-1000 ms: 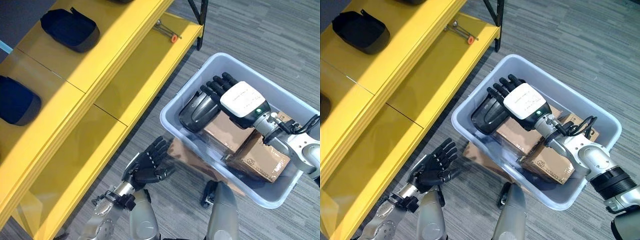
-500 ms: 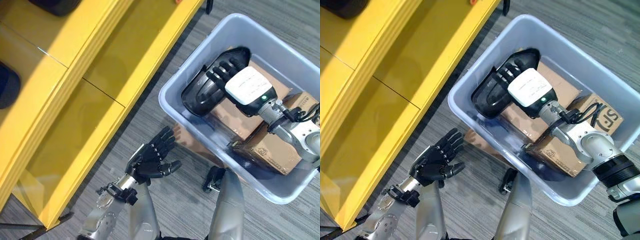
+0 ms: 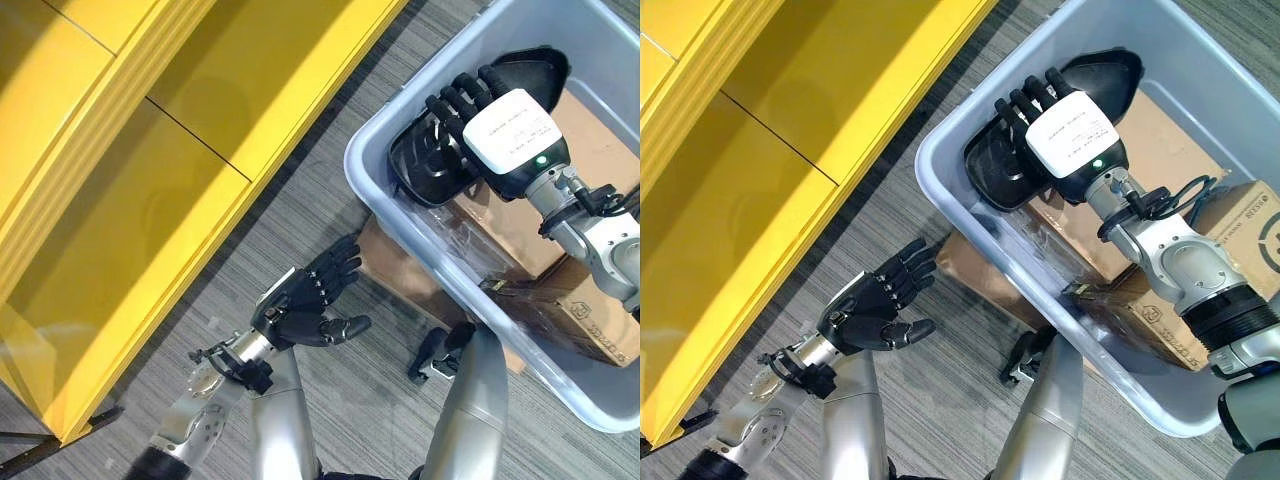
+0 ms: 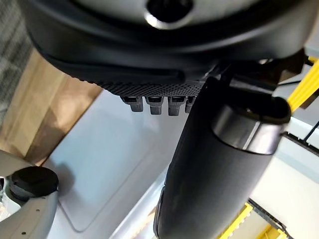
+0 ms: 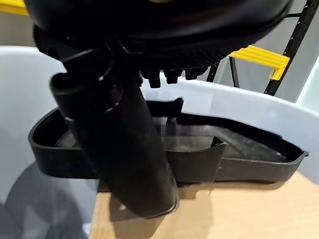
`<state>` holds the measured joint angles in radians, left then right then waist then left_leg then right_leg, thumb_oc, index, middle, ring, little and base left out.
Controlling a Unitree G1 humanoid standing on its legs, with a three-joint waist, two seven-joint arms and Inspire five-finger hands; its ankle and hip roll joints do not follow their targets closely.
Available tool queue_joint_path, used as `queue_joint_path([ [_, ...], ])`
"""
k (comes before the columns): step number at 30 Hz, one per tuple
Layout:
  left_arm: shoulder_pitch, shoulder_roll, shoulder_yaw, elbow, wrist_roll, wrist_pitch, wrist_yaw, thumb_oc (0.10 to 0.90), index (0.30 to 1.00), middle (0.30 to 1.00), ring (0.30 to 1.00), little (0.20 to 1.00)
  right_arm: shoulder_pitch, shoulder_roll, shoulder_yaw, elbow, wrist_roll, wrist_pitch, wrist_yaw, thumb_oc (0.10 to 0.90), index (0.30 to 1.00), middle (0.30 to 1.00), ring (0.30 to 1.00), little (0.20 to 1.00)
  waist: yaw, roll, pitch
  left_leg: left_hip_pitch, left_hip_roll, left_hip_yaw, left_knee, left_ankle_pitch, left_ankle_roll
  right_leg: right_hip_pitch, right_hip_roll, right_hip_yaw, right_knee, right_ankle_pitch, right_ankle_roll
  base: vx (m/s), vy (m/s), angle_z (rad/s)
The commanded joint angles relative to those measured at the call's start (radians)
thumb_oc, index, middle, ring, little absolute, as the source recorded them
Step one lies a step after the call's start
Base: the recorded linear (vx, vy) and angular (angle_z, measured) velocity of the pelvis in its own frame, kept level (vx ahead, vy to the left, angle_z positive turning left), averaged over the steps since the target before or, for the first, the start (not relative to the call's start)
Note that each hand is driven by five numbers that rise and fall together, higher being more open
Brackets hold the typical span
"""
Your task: Move parts from the plastic box to the shelf.
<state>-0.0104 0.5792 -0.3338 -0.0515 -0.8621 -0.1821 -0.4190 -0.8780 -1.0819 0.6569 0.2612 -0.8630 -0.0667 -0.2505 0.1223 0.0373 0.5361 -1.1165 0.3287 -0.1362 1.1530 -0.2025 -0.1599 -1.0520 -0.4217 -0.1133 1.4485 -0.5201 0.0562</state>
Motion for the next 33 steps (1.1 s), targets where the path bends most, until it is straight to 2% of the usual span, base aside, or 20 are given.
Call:
queue_joint_path([
  [1, -0.005, 0.003, 0.025, -0.106, -0.064, -0.068, -0.055, 0.900, 1.000, 1.000, 1.000, 1.000, -0.122, 0.029, -0.043, 0.033, 0.028, 0.113, -0.055, 0.900, 1.000, 1.000, 1.000, 1.000, 0.012, -0.012, -0.016, 0.017, -0.036, 0.115, 0.125, -0.158, 0.100, 0.010, 0.070, -0.067, 0.199, -0.139, -0.045, 0.00, 0.000, 0.00],
  [2, -0.003, 0.003, 0.026, -0.106, -0.066, -0.068, -0.056, 0.900, 1.000, 1.000, 1.000, 1.000, -0.121, 0.031, -0.044, 0.039, 0.028, 0.127, -0.060, 0.900, 1.000, 1.000, 1.000, 1.000, 0.013, -0.012, -0.016, 0.015, -0.036, 0.115, 0.129, -0.160, 0.100, 0.009, 0.069, -0.066, 0.203, -0.140, -0.043, 0.03, -0.009, -0.03],
  [3, 0.003, 0.007, 0.030, -0.105, -0.069, -0.066, -0.060, 0.900, 1.000, 1.000, 1.000, 1.000, -0.112, 0.042, -0.058, 0.064, 0.048, 0.190, -0.052, 0.900, 1.000, 1.000, 1.000, 1.000, 0.014, -0.013, -0.016, 0.011, -0.034, 0.114, 0.140, -0.167, 0.099, 0.006, 0.067, -0.063, 0.213, -0.143, -0.037, 0.02, -0.005, -0.03],
  [4, 0.005, 0.006, 0.034, -0.105, -0.065, -0.064, -0.062, 0.900, 1.000, 1.000, 1.000, 1.000, -0.089, 0.057, -0.084, 0.090, 0.081, 0.202, -0.065, 0.900, 1.000, 1.000, 1.000, 1.000, 0.014, -0.013, -0.016, 0.009, -0.034, 0.112, 0.146, -0.171, 0.098, 0.006, 0.067, -0.061, 0.220, -0.144, -0.031, 0.00, 0.000, 0.00],
  [7, 0.003, 0.003, 0.034, -0.103, -0.048, -0.052, -0.054, 0.900, 1.000, 1.000, 1.000, 1.000, -0.059, 0.084, -0.115, 0.117, 0.056, 0.207, -0.101, 0.900, 1.000, 1.000, 1.000, 1.000, 0.014, -0.013, -0.016, 0.007, -0.031, 0.113, 0.159, -0.180, 0.097, 0.006, 0.064, -0.057, 0.223, -0.146, -0.023, 0.00, 0.000, 0.00],
  [10, -0.005, -0.002, 0.032, -0.100, -0.054, -0.046, -0.050, 0.900, 1.000, 1.000, 1.000, 1.000, -0.031, 0.103, -0.144, 0.109, 0.083, 0.255, -0.115, 0.900, 1.000, 1.000, 1.000, 1.000, 0.004, -0.013, -0.016, 0.008, -0.025, 0.117, 0.171, -0.192, 0.097, 0.005, 0.066, -0.048, 0.224, -0.148, -0.017, 0.00, 0.011, -0.01],
  [18, -0.008, -0.007, 0.034, -0.117, -0.058, -0.016, -0.052, 0.900, 1.000, 1.000, 1.000, 1.000, 0.111, 0.116, -0.254, 0.027, 0.093, 0.232, -0.129, 0.900, 1.000, 1.000, 1.000, 1.000, -0.032, -0.018, -0.016, 0.023, -0.010, 0.120, 0.177, -0.206, 0.094, 0.002, 0.067, -0.017, 0.225, -0.150, -0.009, -0.02, 0.043, -0.03],
  [25, -0.012, 0.001, 0.035, -0.117, -0.063, -0.029, -0.046, 0.900, 1.000, 1.000, 1.000, 1.000, 0.140, 0.093, -0.240, -0.013, 0.038, 0.206, -0.057, 0.900, 1.000, 1.000, 1.000, 1.000, -0.042, -0.025, -0.016, 0.017, 0.005, 0.122, 0.201, -0.219, 0.094, -0.012, 0.061, -0.006, 0.249, -0.156, -0.006, -0.01, 0.012, -0.05],
  [29, -0.013, 0.010, 0.041, -0.121, -0.067, -0.021, -0.041, 0.900, 1.000, 1.000, 1.000, 1.000, 0.126, 0.088, -0.219, 0.009, 0.115, 0.256, 0.027, 0.900, 1.000, 1.000, 1.000, 1.000, -0.038, -0.028, -0.016, 0.006, 0.010, 0.116, 0.212, -0.220, 0.089, -0.020, 0.055, -0.002, 0.267, -0.165, -0.003, -0.01, -0.004, -0.06],
  [31, -0.009, 0.010, 0.046, -0.124, -0.064, -0.020, -0.046, 0.900, 1.000, 1.000, 1.000, 1.000, 0.135, 0.087, -0.220, 0.011, 0.109, 0.251, 0.034, 0.900, 1.000, 1.000, 1.000, 1.000, -0.037, -0.029, -0.016, 0.002, 0.011, 0.114, 0.208, -0.216, 0.089, -0.023, 0.056, -0.002, 0.266, -0.164, -0.002, -0.02, -0.002, 0.00],
  [33, 0.000, 0.016, 0.053, -0.132, -0.063, -0.016, -0.045, 0.900, 1.000, 1.000, 1.000, 1.000, 0.146, 0.080, -0.218, -0.001, 0.106, 0.265, 0.091, 0.900, 1.000, 1.000, 1.000, 1.000, -0.036, -0.030, -0.016, -0.002, 0.012, 0.113, 0.204, -0.211, 0.087, -0.024, 0.055, -0.001, 0.262, -0.163, 0.000, -0.02, -0.001, 0.01],
])
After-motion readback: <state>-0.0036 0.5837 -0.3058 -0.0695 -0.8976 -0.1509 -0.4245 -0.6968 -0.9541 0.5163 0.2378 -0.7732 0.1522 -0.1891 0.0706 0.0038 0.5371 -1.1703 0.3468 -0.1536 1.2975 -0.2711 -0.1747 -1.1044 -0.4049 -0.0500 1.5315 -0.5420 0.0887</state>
